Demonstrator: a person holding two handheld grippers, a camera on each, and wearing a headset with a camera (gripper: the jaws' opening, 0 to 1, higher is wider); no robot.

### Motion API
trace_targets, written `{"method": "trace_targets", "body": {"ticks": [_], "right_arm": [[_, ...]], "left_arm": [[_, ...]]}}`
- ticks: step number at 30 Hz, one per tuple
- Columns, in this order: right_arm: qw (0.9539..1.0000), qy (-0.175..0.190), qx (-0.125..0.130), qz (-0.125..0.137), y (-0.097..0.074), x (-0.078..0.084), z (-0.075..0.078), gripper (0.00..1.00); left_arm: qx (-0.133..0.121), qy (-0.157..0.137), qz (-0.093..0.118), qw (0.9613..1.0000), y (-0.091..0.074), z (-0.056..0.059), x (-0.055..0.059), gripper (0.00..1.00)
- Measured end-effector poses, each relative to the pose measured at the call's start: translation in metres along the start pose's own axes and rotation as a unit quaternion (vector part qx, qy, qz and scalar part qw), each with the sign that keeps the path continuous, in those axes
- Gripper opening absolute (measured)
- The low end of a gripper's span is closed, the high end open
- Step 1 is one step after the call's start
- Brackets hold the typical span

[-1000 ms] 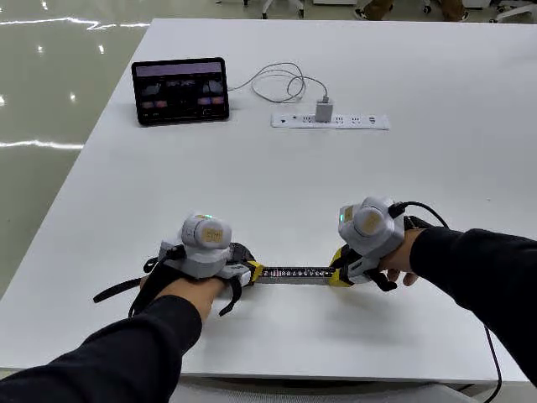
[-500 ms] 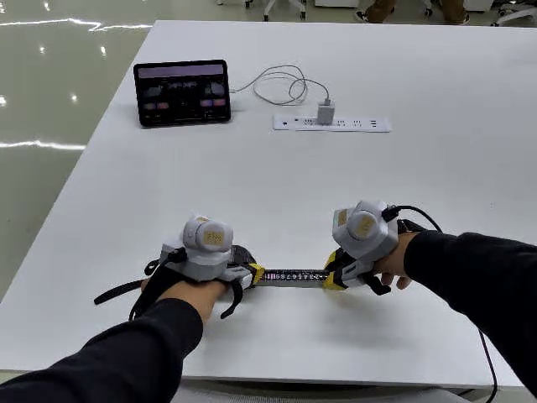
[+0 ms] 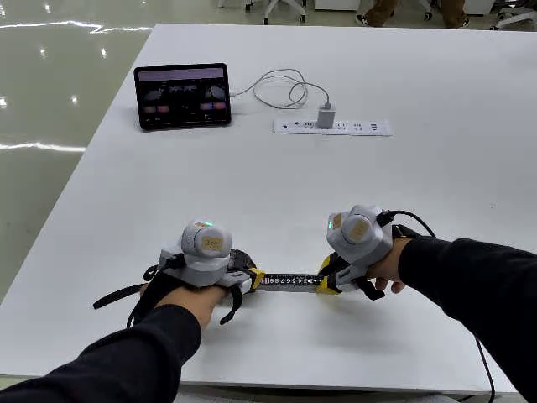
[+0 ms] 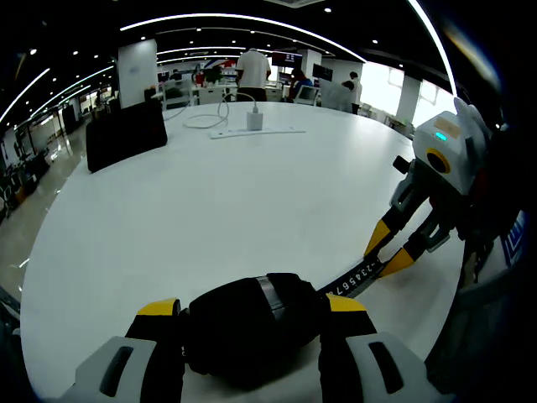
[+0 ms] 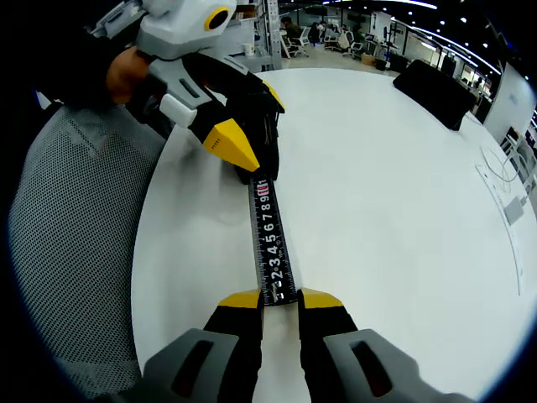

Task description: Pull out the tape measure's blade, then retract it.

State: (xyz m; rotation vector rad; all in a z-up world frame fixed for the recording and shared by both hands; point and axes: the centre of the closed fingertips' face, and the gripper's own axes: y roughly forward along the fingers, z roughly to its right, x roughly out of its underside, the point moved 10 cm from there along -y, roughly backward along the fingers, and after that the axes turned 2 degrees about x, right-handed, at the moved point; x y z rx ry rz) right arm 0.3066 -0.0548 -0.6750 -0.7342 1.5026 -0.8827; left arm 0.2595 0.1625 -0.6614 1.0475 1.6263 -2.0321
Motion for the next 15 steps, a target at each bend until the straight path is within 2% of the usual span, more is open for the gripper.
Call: {"method": "trace_targets", "body": {"ticks": [15], "right_arm": [[1.0, -0.004, -0.004, 0.007, 0.01, -0.011, -0.001, 0.11]], "left_arm": [[0.0, -0.002, 0.0, 1.0, 0.0, -0.001, 0.0, 0.61]]}}
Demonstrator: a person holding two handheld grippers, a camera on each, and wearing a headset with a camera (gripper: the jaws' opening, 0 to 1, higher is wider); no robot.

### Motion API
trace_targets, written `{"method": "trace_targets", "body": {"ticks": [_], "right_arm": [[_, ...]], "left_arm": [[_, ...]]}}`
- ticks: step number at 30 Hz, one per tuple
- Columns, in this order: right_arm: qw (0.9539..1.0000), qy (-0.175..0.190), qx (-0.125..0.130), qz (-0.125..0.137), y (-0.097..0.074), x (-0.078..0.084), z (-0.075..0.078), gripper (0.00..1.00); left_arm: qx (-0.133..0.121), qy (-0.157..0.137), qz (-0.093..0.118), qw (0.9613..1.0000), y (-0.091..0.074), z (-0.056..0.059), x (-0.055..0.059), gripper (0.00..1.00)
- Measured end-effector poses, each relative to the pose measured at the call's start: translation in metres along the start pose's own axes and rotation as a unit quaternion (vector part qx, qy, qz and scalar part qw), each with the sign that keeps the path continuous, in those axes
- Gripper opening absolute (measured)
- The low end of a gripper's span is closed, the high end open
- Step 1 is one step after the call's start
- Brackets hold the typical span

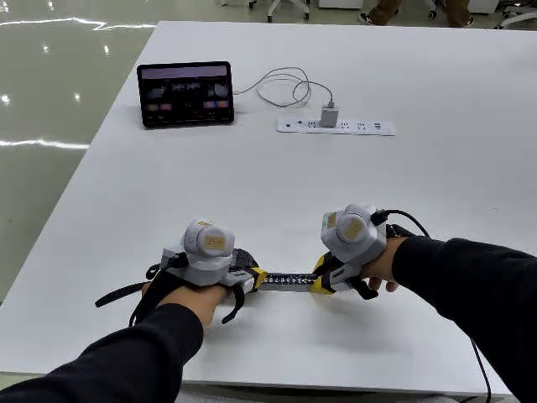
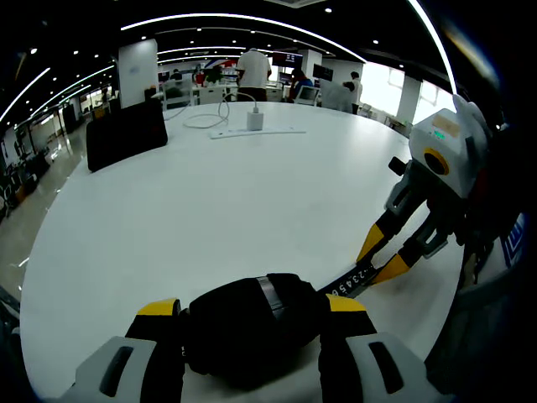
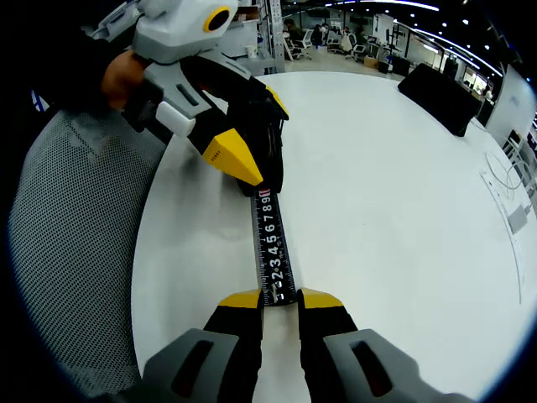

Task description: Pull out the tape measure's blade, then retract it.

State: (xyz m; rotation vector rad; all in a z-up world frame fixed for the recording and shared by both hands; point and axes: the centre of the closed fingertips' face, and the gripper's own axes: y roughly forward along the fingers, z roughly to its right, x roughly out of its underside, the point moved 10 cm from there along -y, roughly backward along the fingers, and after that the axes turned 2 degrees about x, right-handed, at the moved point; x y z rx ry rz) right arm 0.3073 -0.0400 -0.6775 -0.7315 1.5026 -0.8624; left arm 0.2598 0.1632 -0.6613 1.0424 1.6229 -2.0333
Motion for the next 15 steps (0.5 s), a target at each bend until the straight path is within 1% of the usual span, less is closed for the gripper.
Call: {"method": "trace_targets", "body": {"ticks": [10, 15], "right_arm": [[0.9999, -0.002, 0.005, 0.01, 0.0061, -0.0071, -0.0011, 0.11], [0.9999, -0.008, 0.005, 0.009, 0.0075, -0.0099, -0.0012, 0.11]], "left_arm": [[0.0, -0.006, 0.0, 1.0, 0.0, -0.0005, 0.0001, 0.61], [0.0, -0.009, -0.002, 1.0, 0.0009, -0.0009, -0.0004, 0.61]]}}
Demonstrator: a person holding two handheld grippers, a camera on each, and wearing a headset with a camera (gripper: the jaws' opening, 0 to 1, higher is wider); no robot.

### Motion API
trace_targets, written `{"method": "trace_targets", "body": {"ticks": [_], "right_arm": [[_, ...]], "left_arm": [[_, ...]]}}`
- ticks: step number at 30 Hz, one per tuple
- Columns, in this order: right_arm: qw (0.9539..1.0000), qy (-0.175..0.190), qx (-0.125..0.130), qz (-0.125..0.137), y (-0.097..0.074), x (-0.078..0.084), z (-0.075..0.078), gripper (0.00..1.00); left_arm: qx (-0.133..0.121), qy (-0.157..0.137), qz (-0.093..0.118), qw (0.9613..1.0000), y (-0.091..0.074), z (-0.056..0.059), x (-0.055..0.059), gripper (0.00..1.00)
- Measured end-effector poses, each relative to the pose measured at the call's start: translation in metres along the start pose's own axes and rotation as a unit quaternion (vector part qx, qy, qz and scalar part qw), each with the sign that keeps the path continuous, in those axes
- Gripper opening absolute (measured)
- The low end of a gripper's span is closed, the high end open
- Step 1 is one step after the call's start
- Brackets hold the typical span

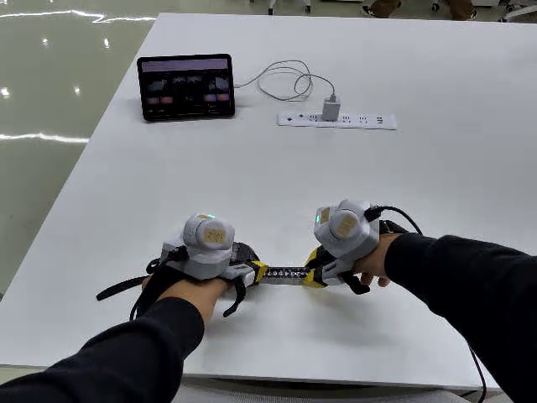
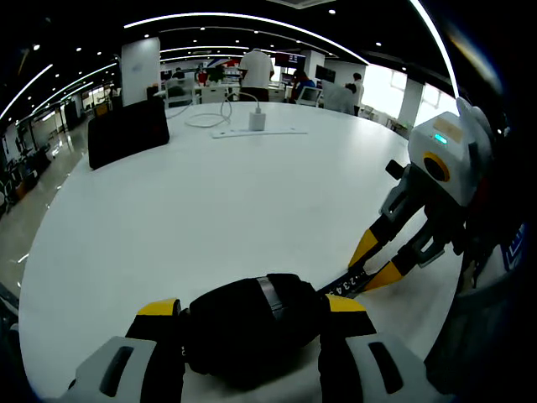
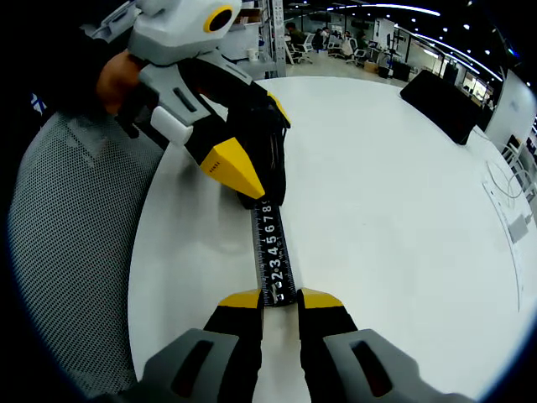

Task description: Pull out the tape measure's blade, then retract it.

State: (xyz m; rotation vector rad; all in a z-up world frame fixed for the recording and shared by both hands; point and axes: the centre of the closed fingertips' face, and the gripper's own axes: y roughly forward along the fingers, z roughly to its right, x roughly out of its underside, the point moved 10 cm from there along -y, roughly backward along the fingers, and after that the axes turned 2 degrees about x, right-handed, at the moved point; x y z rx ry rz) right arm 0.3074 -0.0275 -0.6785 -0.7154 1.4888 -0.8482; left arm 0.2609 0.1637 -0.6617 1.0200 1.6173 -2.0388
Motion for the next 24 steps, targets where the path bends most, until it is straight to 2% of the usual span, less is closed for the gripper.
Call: {"method": "trace_targets", "body": {"ticks": [8, 24], "right_arm": [[1.0, 0.002, 0.0, 0.005, 0.003, -0.004, 0.0, 0.11], [0.9998, -0.006, -0.004, 0.018, 0.009, -0.016, -0.001, 0.11]], "left_arm": [[0.001, -0.013, 0.005, 0.9999, -0.001, -0.002, 0.0, 0.6], [0.004, -0.017, 0.004, 0.9998, -0.001, -0.003, -0.001, 0.6]]}}
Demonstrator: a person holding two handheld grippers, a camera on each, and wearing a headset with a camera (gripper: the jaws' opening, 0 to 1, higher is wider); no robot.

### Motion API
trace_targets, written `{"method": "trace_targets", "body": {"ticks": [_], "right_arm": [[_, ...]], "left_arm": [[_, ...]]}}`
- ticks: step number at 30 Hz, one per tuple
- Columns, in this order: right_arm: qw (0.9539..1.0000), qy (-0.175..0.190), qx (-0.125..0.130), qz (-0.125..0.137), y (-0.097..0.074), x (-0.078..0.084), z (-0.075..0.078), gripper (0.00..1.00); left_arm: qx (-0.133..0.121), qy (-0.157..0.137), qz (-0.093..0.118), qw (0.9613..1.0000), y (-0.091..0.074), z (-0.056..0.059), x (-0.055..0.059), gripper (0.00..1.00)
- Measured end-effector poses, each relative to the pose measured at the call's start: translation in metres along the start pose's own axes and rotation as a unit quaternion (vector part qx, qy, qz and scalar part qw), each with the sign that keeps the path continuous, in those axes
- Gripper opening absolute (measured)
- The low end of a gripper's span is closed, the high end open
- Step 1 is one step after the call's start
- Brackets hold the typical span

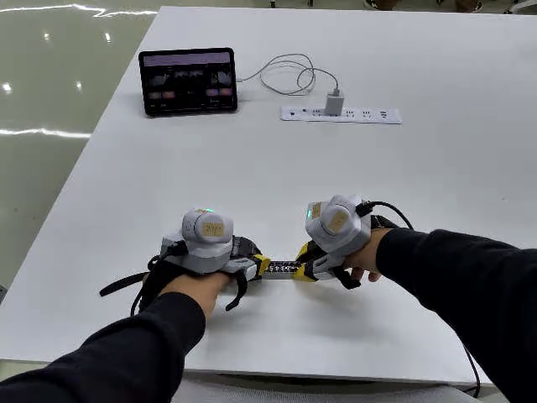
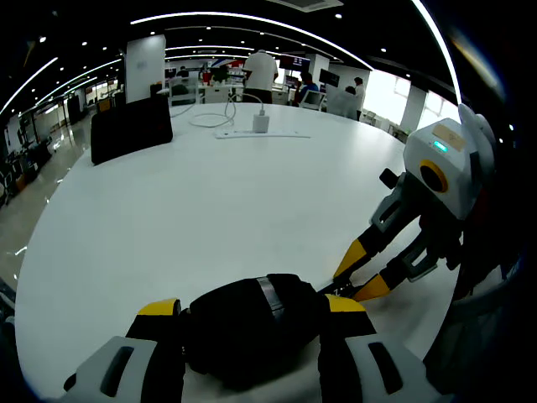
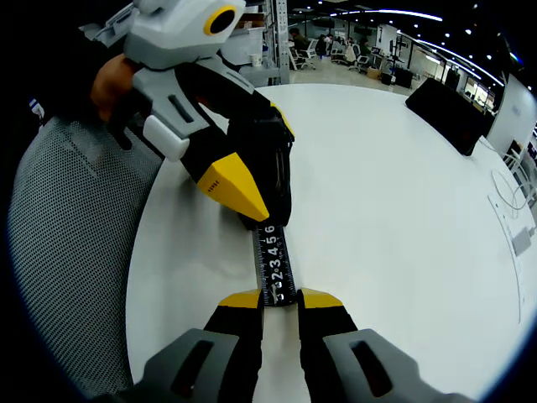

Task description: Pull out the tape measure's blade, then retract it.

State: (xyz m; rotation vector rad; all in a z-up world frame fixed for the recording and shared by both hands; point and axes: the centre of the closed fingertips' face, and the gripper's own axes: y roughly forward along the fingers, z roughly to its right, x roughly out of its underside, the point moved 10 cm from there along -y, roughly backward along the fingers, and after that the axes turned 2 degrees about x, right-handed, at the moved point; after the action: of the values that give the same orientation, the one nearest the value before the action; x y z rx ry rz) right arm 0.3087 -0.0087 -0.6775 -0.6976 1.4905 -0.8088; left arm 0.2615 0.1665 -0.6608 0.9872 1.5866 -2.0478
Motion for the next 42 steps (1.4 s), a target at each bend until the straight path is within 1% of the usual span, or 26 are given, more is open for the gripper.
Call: {"method": "trace_targets", "body": {"ticks": [7, 10, 25, 29, 36, 38, 42], "right_arm": [[0.9999, 0.011, -0.001, 0.006, 0.004, -0.003, 0.001, 0.11], [1.0, 0.008, 0.0, 0.004, 0.005, -0.006, -0.001, 0.11], [0.9999, 0.009, -0.005, 0.01, 0.01, -0.012, -0.003, 0.11], [0.9999, 0.006, -0.004, 0.013, 0.012, -0.015, -0.004, 0.11], [0.9998, 0.005, -0.006, 0.019, 0.017, -0.02, -0.006, 0.11], [0.9998, 0.009, -0.007, 0.019, 0.019, -0.022, -0.006, 0.11], [0.9998, 0.005, -0.01, 0.017, 0.021, -0.025, -0.005, 0.11]], "left_arm": [[0.0, -0.001, -0.002, 1.0, 0.001, 0.0, 0.0, 0.6], [-0.001, -0.003, -0.002, 1.0, 0.001, 0.0, -0.001, 0.6], [0.002, -0.005, 0.0, 1.0, 0.0, 0.0, -0.001, 0.6], [0.002, -0.005, 0.003, 1.0, -0.001, 0.0, 0.0, 0.6], [0.004, -0.005, 0.001, 1.0, -0.001, 0.0, -0.001, 0.6], [0.004, -0.006, 0.001, 1.0, -0.001, -0.001, -0.001, 0.6], [0.004, -0.007, 0.0, 1.0, -0.001, -0.001, -0.001, 0.6]]}}
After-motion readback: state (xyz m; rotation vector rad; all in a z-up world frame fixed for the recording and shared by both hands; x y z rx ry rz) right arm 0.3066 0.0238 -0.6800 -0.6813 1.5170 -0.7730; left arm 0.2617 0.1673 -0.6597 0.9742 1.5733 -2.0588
